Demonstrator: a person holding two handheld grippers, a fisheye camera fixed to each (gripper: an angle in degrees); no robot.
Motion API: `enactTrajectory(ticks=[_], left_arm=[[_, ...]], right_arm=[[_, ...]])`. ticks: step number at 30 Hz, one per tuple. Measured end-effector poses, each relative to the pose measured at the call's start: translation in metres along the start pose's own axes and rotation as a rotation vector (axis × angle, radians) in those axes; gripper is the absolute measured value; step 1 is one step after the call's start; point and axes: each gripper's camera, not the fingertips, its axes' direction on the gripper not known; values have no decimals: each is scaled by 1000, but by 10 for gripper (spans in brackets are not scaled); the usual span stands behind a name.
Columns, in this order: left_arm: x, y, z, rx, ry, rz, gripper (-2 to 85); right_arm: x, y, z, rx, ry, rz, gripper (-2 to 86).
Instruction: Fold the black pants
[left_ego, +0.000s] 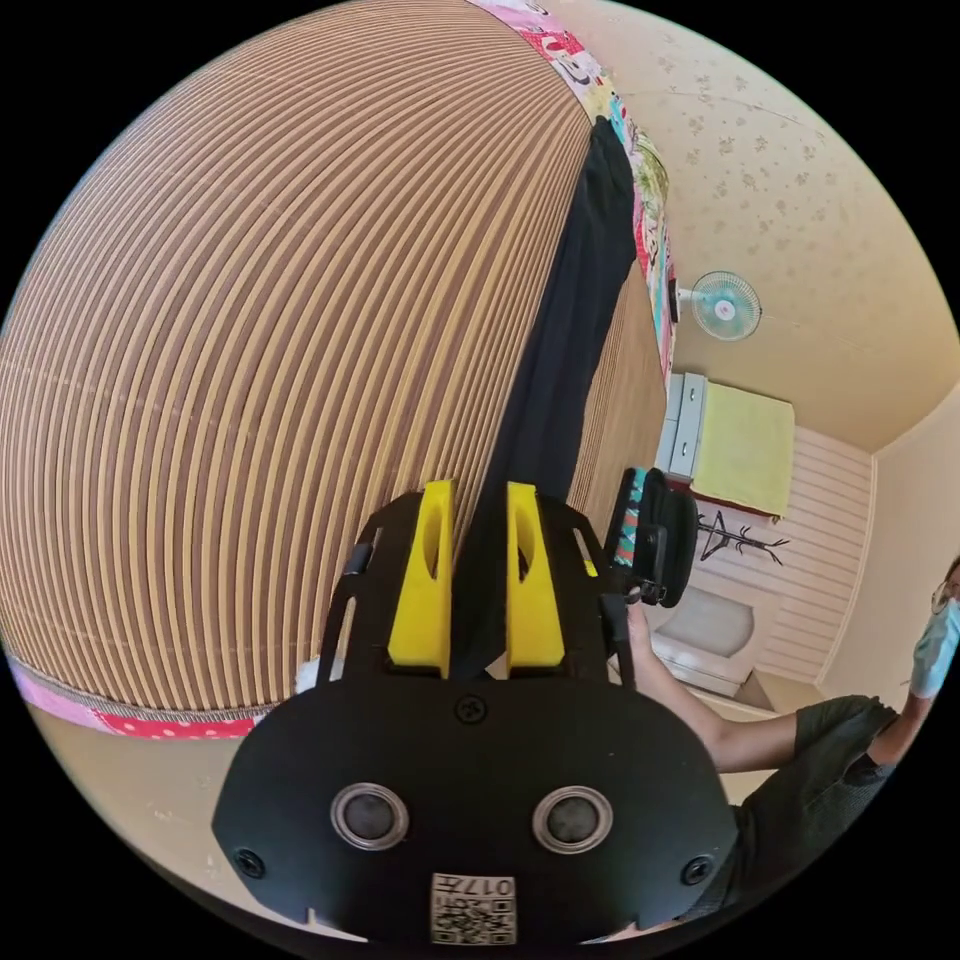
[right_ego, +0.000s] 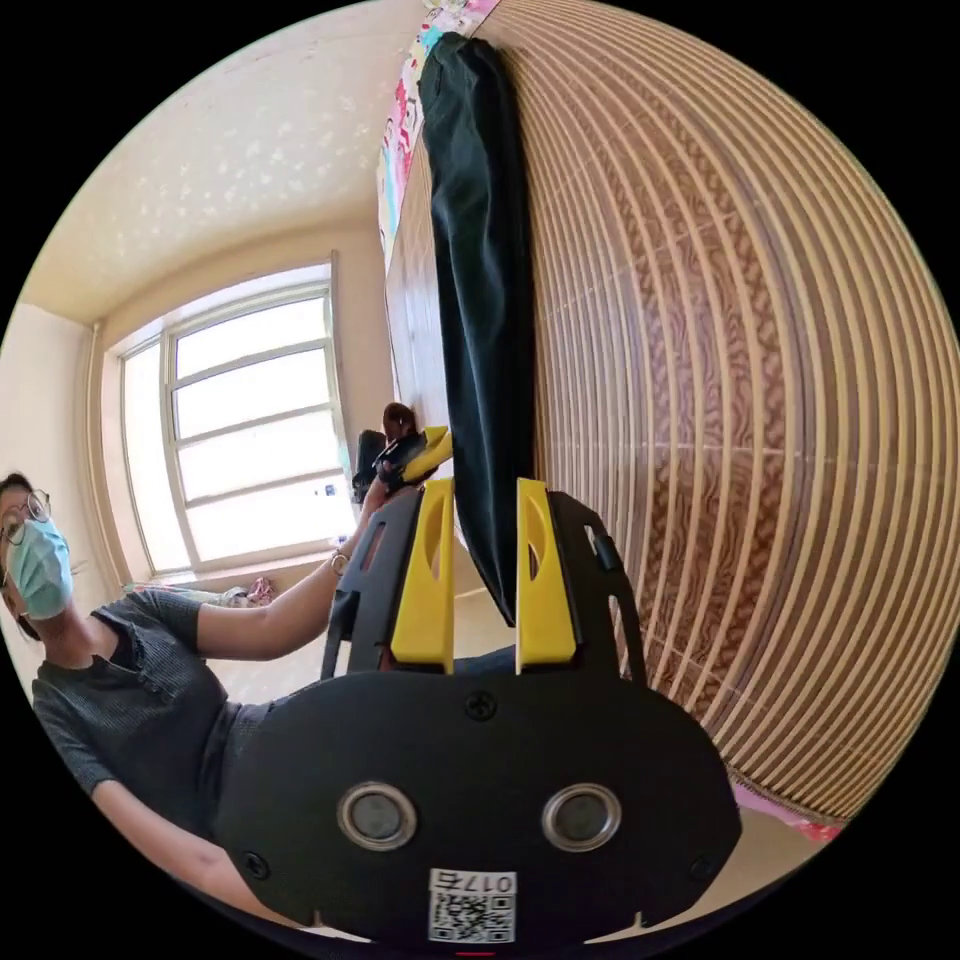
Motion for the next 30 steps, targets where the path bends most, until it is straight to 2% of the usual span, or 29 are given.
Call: enactTrajectory(ticks=[2, 4, 11, 14, 16, 20, 23, 30], left_arm=[[-1, -21, 3, -18, 69, 20, 92], [5, -44, 6, -22, 101, 59, 98], [37, -124, 37, -22, 157, 128, 83], [43, -130, 52, -69, 125, 97, 52], [45, -120, 52, -105, 138, 111, 32], [62, -59, 13, -53, 321, 243, 9], [87, 5, -11, -63, 445, 337, 6], [198, 183, -76, -29, 508, 593, 8]], right_arm=[[14, -27, -19, 110, 4, 24, 117], [20, -54, -20, 129, 3, 22, 123], [-6, -147, 31, 32, 14, -71, 97], [-9, -150, 37, 4, 14, -65, 48], [-11, -137, 31, 23, -75, -81, 39], [-38, -85, 14, -9, -334, -195, 30], [-87, -34, -1, -72, -352, -276, 26], [-222, 86, -41, -118, -360, -484, 20]])
